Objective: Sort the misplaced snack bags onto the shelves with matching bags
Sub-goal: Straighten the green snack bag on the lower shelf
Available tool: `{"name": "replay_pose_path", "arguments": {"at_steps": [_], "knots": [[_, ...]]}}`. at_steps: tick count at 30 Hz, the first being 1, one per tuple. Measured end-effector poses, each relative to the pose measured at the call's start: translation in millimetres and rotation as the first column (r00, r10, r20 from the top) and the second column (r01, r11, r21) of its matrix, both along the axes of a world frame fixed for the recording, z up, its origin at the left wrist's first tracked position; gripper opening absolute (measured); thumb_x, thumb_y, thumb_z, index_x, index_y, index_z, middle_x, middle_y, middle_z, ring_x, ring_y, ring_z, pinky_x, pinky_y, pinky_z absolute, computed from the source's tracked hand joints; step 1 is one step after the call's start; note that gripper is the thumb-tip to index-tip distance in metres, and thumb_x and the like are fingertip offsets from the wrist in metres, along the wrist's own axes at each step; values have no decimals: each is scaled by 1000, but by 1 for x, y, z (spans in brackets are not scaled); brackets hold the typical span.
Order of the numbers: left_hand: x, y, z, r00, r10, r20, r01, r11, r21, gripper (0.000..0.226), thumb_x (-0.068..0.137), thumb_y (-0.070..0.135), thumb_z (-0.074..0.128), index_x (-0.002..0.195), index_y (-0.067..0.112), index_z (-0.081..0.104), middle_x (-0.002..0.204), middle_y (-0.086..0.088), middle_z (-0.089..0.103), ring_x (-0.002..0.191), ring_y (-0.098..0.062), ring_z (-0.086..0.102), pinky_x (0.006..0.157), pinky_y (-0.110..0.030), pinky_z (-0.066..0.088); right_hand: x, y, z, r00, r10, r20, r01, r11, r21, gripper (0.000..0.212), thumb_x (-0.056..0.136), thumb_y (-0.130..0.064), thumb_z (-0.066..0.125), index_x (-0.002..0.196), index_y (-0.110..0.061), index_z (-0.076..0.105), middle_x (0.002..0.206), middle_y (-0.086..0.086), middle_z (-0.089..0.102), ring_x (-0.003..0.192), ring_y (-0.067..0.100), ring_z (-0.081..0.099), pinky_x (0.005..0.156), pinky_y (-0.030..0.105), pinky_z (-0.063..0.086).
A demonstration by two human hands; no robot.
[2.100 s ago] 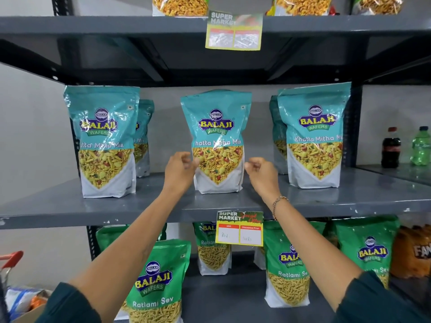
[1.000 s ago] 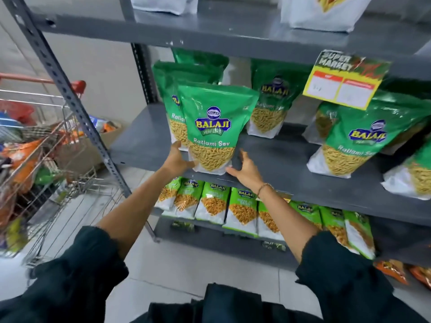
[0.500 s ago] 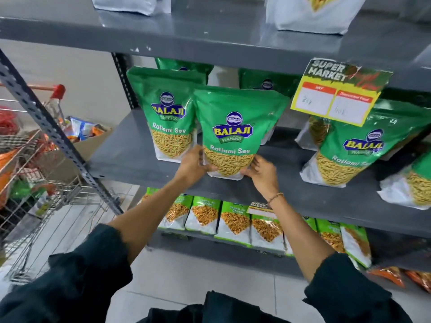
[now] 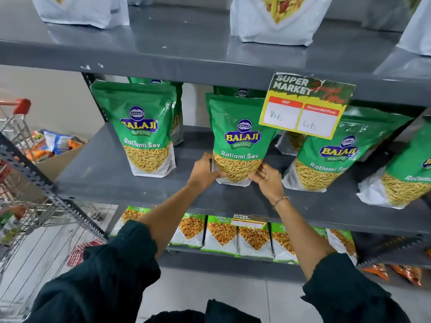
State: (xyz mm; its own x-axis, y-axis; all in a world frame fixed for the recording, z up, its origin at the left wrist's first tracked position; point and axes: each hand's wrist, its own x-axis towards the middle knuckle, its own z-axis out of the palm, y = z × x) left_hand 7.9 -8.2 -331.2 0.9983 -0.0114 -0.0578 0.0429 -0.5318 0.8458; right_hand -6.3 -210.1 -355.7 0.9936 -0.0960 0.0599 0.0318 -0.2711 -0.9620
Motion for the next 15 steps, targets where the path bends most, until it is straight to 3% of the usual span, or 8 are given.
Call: {"name": "replay_pose_path", "arguments": {"at_steps": [5,9,13,15], "knots": [[-2,1,-1,1000,3,20,-3,1000,-5,64,66,19,82,116,2,46,115,-19,63,106,-34,59,82,-36,46,0,3,-1,1000,3,4,-3,1000,3,46,76,3,67,119,0,53,122,15,61,104,16,58,77,2,46],[-7,1,-1,1000,-11,17,11,1000,9,62,68,18,81,116,0,45,115,-19,62,106,-34,58,78,-32,42,-4,5,-2,1000,-11,-22,11,1000,-9,45,76,5,65,119,0,53,123,16,61,105,16,59,87,15,45],[-8,-1,2,1000,-31,5,31,999,26,63,71,18,78,119,0,42,122,-20,59,113,-35,55,85,-36,43,-6,5,2,1000,-8,-21,7,998,-59,47,77,5,64,121,0,51,123,16,60,106,14,56,87,14,43],[-9,-2,2,997,-77,-9,77,995,62,65,75,20,75,123,-1,37,129,-21,55,119,-37,51,90,-38,42,-6,1,2,999,14,-47,-19,993,-117,47,78,1,64,123,-3,50,125,15,60,109,17,57,96,25,44]]}}
